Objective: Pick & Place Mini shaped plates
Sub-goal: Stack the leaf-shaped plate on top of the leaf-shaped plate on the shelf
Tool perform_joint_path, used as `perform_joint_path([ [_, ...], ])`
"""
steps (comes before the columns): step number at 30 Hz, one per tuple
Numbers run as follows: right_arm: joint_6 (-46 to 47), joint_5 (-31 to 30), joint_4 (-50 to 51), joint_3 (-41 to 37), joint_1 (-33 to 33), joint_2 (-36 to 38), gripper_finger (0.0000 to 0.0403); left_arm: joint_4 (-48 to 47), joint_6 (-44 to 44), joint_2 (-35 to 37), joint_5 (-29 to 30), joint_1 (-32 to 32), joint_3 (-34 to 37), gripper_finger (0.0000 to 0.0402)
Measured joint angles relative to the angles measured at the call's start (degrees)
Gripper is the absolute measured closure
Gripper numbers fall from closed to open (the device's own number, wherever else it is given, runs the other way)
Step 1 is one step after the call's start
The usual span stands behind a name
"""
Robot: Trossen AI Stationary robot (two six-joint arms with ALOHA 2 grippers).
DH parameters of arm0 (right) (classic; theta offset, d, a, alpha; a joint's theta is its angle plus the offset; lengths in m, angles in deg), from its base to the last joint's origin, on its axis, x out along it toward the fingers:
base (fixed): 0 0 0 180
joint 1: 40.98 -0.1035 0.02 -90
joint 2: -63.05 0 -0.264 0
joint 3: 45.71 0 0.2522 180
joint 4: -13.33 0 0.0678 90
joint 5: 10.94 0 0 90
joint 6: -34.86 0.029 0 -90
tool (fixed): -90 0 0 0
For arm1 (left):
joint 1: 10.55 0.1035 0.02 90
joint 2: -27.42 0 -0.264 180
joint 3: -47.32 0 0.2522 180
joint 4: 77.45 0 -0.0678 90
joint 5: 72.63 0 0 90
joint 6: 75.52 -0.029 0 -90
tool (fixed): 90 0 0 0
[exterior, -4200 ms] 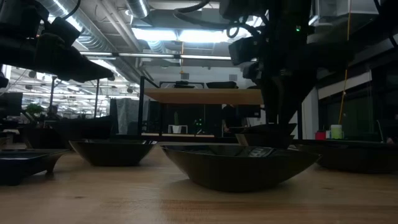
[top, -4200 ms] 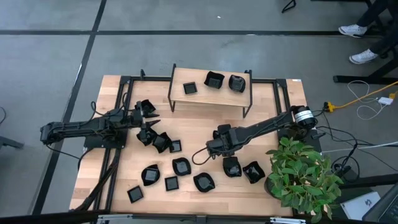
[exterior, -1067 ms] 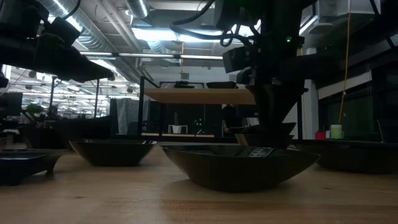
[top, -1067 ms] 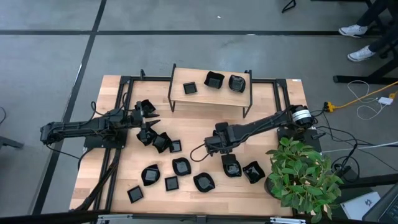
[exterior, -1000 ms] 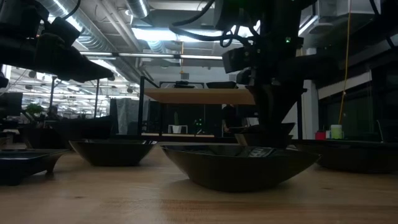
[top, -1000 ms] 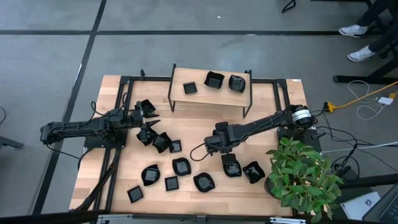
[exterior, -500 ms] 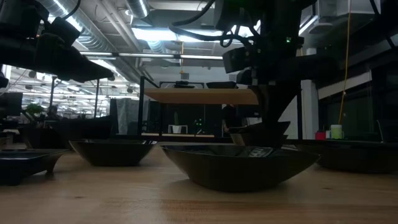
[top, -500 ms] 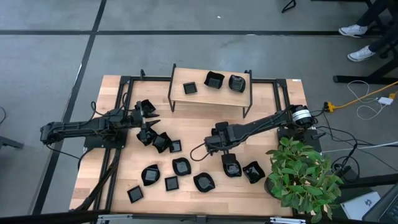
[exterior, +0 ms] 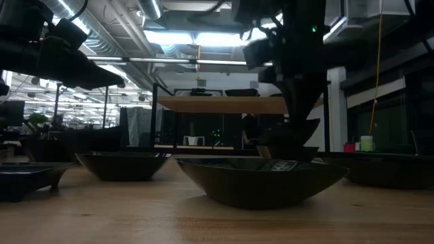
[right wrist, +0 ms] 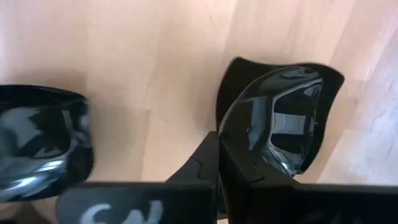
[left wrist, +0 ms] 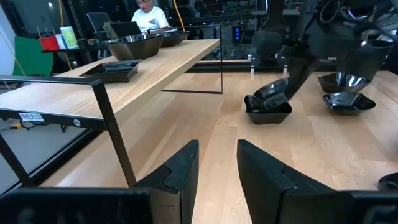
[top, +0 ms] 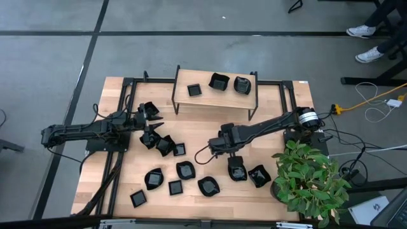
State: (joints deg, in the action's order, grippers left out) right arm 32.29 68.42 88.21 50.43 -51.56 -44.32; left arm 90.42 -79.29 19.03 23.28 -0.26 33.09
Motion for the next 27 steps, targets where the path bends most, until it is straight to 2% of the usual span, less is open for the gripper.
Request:
perform_joint_path([
  [5,-1.94,2.78,2.19,3.27,0.00,0.01,0.0400,0.01,0.00,-0.01,0.02,0.00,0.00,0.0297],
  [11,-1.62,3.30,7.63,8.65,0.00,0.02,0.0401,0.01,0.00,-0.01,0.01,-0.01,-0.01,0.0297],
  [20,3.37,3.13,17.72,21.13,0.17,0.02,0.0401,0.00,0.00,-0.02,0.01,0.00,-0.01,0.0297],
  [27,3.62,2.73,21.86,30.46,3.00,0.01,0.0401,0.02,0.00,0.00,0.02,0.00,0.00,0.0297],
])
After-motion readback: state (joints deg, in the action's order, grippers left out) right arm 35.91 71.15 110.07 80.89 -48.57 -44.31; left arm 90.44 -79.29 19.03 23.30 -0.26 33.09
